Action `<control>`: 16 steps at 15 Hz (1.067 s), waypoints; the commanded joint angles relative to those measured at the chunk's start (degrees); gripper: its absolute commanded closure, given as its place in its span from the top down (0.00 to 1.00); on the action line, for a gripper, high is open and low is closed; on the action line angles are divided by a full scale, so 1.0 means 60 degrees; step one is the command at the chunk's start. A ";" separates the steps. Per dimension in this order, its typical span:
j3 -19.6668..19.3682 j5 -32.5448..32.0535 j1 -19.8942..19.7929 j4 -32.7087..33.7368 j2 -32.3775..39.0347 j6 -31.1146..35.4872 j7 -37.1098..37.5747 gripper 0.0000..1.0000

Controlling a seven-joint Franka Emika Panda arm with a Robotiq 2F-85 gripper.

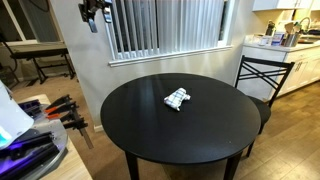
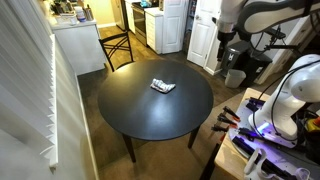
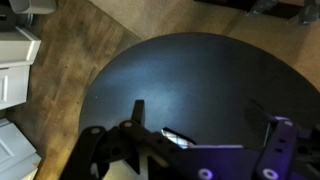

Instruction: Use the towel to clean the table

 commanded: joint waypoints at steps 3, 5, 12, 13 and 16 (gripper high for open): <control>-0.0045 -0.1674 -0.0664 0.0808 0.3790 0.4089 0.0817 1.00; -0.0165 -0.2034 -0.0850 0.1533 0.5072 0.4924 0.1054 1.00; -0.1031 -0.1775 -0.0484 0.4764 0.8389 0.5322 0.0695 1.00; -0.1078 -0.1599 -0.0456 0.5162 0.8757 0.5272 0.0586 1.00; -0.1241 -0.1278 -0.0292 0.5116 0.8761 0.5269 0.0498 1.00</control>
